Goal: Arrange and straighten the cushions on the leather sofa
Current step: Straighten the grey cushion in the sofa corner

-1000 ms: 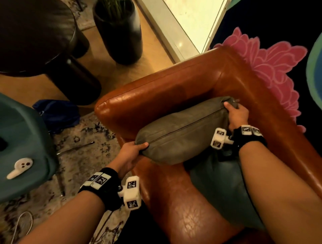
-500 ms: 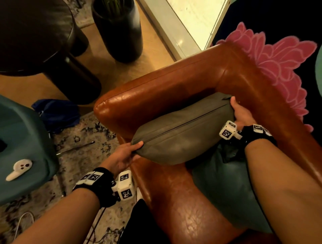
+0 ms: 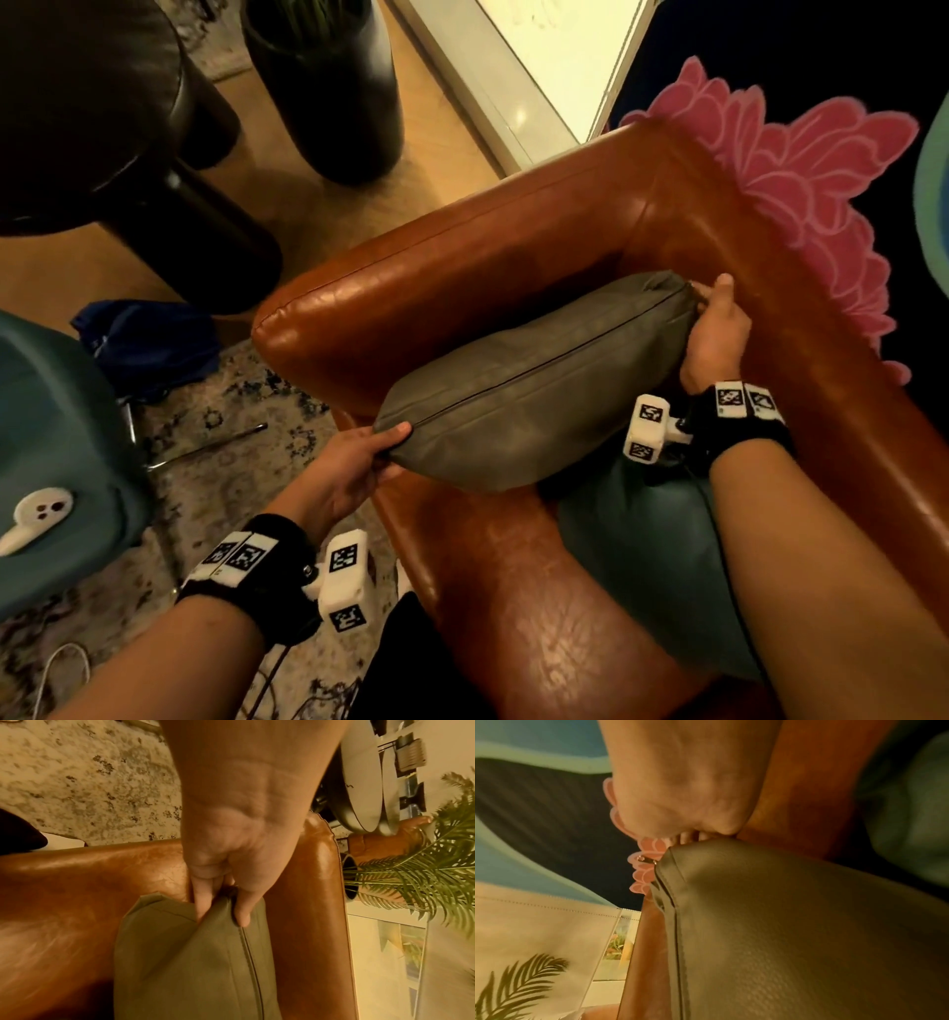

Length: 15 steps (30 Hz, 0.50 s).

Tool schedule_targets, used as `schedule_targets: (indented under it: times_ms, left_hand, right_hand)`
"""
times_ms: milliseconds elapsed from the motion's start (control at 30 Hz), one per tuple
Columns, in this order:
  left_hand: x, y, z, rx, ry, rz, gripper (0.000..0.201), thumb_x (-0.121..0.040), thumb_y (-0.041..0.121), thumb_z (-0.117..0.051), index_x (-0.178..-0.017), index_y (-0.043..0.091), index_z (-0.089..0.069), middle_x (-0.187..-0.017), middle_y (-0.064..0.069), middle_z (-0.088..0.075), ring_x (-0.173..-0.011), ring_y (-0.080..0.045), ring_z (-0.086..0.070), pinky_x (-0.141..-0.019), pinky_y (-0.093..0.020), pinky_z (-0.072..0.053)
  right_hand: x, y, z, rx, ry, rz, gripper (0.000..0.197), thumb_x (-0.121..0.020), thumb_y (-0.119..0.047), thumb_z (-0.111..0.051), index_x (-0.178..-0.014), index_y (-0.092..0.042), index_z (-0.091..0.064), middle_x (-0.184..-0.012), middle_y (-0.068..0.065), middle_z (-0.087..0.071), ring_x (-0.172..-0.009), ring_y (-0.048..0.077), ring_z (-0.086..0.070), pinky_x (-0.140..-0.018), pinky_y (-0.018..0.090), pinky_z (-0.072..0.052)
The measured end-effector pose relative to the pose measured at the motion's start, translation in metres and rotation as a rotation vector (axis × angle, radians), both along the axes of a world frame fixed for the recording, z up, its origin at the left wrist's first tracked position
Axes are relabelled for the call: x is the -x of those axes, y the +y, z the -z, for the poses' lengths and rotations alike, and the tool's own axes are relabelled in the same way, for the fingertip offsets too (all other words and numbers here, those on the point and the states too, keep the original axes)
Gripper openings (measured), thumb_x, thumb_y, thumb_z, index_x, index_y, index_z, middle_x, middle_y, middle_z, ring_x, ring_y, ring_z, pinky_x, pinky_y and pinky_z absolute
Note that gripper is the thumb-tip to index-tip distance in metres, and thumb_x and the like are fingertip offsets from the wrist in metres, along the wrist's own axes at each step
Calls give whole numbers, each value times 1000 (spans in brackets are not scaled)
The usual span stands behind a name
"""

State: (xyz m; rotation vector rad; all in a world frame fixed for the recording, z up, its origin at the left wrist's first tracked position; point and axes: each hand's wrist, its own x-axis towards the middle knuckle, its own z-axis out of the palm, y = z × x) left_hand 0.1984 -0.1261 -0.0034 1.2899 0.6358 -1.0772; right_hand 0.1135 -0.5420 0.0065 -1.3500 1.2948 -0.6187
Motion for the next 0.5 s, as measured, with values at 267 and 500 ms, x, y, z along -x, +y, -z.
schedule_targets:
  times_ms: [267,500]
  left_hand:
    - [3,3,2,-3,14,-5,39,-83,12,-73,-119,1,-67,-109,-11,-75,-91,-17,-75,-72,-27,-62]
    - [7,12,1,29,18,-13,29,-88,11,-68,-115,3,-68,-115,-15,-73,-94,-19,-74,-81,-28,-61]
  right_hand:
    - [10,8,-9,358,255,-399,53,-92,-42,-68,-140,-19,-60,-138,-3,-61,-129,7,-55,-114,21,-37]
    - [-1,-27,7,213,144,-272,27,-94,-36,-62,-103,-18,-80,-106,5,-77,-104,21,-72,-98,40,-56]
